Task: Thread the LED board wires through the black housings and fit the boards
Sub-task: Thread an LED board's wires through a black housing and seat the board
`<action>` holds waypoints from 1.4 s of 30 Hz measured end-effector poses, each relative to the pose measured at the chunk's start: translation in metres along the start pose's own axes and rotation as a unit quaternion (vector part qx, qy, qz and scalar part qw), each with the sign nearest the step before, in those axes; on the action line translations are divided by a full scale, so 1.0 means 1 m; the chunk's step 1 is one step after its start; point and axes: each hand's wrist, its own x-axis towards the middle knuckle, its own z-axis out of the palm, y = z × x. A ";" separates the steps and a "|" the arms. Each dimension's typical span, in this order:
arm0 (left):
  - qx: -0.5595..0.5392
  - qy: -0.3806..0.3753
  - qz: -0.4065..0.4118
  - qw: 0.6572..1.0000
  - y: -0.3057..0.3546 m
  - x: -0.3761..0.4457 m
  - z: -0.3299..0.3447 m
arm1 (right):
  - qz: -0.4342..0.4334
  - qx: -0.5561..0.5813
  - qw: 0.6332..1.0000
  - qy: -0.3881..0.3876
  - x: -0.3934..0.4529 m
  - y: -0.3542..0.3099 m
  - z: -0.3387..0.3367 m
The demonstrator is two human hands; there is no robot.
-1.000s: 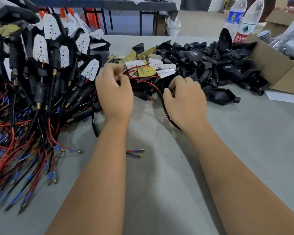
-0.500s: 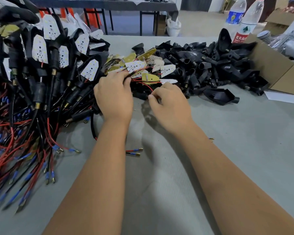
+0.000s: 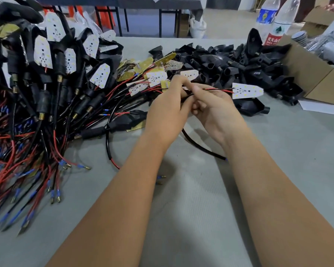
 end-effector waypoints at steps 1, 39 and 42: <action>0.013 -0.006 -0.005 1.000 -0.002 0.000 -0.001 | 0.010 -0.005 1.000 0.003 0.000 0.000 -0.001; 0.163 0.043 -0.088 0.982 -0.028 0.005 -0.011 | -0.059 0.221 0.944 0.238 0.009 -0.012 -0.035; 0.126 0.038 -0.069 0.989 -0.026 0.002 -0.014 | -0.045 0.203 0.962 0.179 0.006 -0.016 -0.038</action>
